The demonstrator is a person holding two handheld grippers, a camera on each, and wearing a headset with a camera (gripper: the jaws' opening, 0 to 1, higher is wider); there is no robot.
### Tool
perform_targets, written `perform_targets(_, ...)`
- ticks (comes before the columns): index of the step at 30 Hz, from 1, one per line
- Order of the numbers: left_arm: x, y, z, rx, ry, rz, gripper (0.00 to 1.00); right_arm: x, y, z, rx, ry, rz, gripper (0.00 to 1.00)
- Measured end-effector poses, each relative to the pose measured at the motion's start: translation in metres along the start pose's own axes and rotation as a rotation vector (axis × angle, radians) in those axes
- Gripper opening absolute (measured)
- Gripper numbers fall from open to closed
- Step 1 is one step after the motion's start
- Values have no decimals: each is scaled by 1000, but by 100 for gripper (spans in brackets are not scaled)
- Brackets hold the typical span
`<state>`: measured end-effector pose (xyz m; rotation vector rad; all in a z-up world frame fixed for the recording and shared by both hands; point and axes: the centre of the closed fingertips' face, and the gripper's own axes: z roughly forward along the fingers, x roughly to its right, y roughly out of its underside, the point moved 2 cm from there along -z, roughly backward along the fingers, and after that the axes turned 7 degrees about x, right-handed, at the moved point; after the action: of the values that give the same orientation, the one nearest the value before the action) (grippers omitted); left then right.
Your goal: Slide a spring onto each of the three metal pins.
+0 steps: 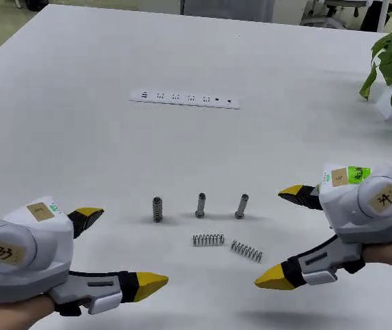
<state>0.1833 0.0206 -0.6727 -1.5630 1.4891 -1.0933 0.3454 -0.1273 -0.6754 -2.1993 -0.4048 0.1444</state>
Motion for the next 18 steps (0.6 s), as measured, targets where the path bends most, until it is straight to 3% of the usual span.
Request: perform_targets(18, 7, 3, 6, -28, 33, 18, 97, -5, 27, -47, 35, 112, 84, 97)
